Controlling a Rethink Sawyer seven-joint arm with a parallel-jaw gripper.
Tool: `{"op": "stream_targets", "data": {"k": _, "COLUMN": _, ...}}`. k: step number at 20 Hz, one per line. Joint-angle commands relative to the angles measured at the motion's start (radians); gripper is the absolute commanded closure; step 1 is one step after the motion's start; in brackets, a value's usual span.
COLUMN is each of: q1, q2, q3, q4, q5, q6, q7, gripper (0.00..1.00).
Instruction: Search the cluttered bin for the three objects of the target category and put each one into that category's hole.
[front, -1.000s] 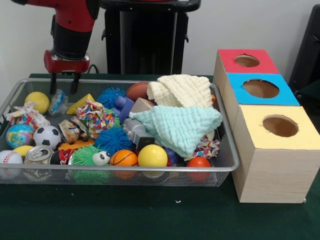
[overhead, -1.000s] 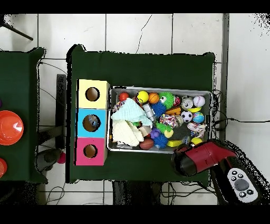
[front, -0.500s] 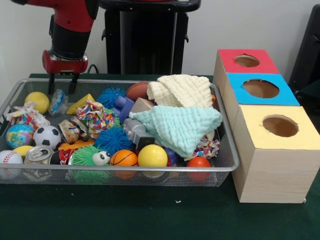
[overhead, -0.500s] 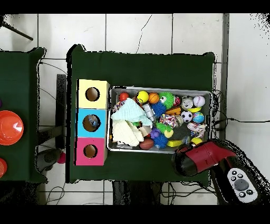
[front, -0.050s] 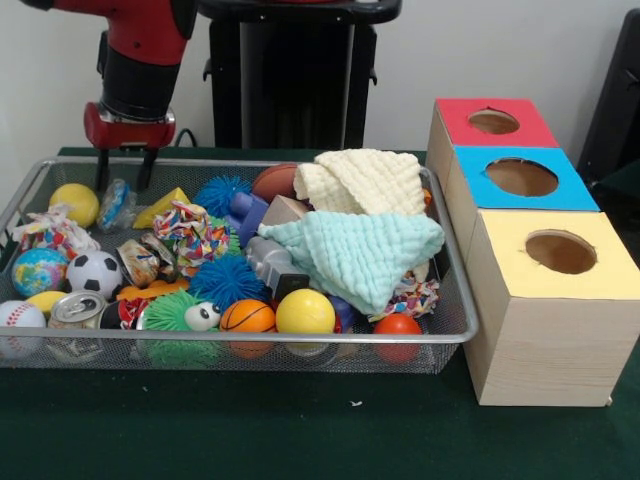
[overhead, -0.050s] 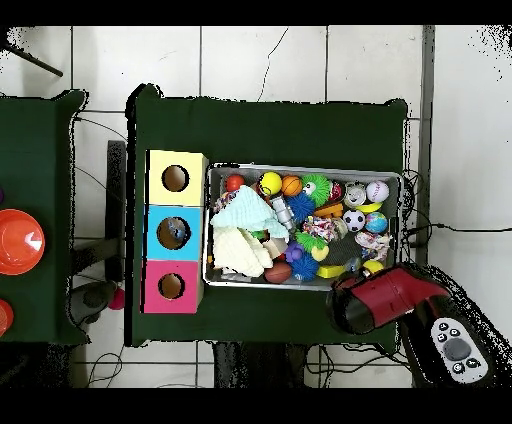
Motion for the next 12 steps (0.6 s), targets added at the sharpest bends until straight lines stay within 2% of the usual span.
{"op": "stream_targets", "data": {"k": 1, "q1": 0.022, "q2": 0.060, "q3": -0.020, "q4": -0.095, "q5": -0.090, "q6": -0.120, "q7": 0.073, "gripper": 0.00}}
{"op": "stream_targets", "data": {"k": 8, "q1": 0.083, "q2": 0.121, "q3": -0.095, "q4": -0.146, "q5": -0.141, "q6": -0.199, "q7": 0.164, "gripper": 0.00}}
{"op": "stream_targets", "data": {"k": 12, "q1": 0.115, "q2": 0.139, "q3": -0.142, "q4": -0.167, "q5": -0.141, "q6": -0.240, "q7": 0.188, "gripper": 0.00}}
